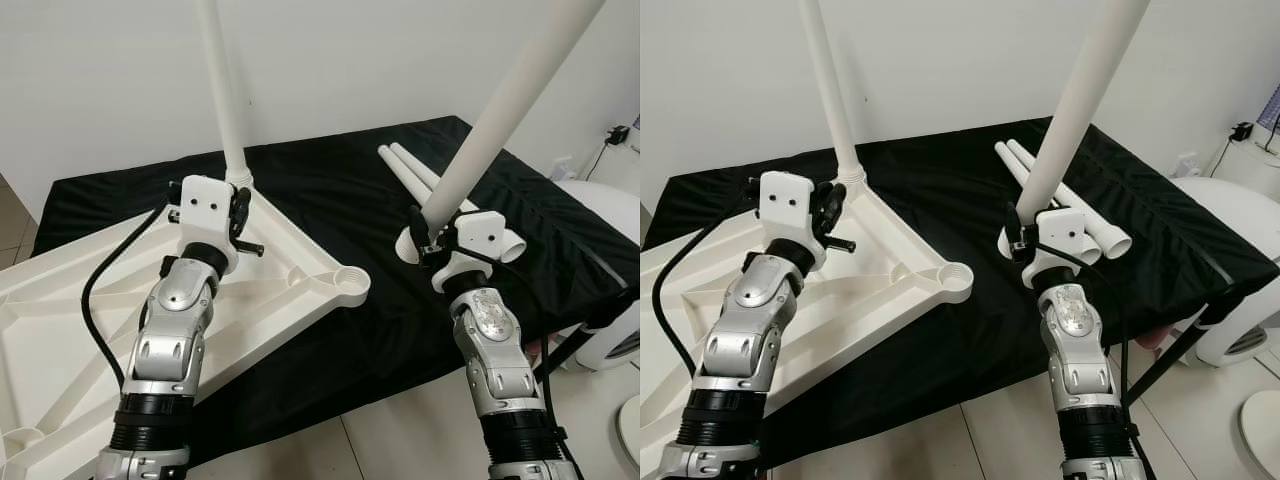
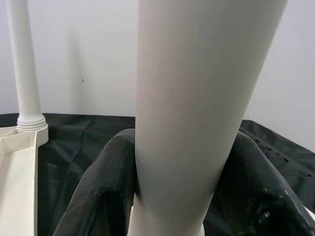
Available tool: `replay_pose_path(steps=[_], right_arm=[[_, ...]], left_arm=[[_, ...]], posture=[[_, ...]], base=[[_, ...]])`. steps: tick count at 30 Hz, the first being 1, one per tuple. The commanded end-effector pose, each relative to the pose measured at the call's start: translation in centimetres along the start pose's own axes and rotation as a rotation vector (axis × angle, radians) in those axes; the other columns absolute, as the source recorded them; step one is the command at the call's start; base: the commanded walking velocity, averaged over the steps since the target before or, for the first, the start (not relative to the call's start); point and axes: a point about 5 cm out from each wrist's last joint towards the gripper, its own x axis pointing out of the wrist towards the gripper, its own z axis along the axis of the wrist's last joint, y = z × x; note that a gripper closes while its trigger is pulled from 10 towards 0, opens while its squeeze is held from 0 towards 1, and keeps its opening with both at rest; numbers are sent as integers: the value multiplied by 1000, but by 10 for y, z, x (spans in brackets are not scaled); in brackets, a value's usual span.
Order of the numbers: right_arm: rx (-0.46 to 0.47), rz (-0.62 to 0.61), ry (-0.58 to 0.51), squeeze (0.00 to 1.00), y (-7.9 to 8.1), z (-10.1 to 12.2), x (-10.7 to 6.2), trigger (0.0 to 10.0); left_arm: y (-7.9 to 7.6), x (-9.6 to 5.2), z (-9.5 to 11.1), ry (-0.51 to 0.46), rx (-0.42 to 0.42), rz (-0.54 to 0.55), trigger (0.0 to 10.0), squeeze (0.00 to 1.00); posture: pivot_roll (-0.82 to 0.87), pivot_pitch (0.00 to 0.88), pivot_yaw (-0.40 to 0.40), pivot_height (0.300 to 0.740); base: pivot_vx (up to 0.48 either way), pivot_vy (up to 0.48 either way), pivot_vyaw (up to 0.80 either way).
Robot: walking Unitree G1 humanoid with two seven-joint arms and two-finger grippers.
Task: Building children table
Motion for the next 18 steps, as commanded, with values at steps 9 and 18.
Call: replay_pose_path(steps=[9,18], right_arm=[[1,3,-8,0,0,3,1,10000],[2,12,-9,0,1,3,0,10000]], left_arm=[[-3,-2,1,-13,-18,9,10000,0],[-6,-3,-1,-1,-20,-13,10000,0]], posture=[[-87,45,33,740],[-85,41,29,740]], base=[[0,0,0],[0,0,0]])
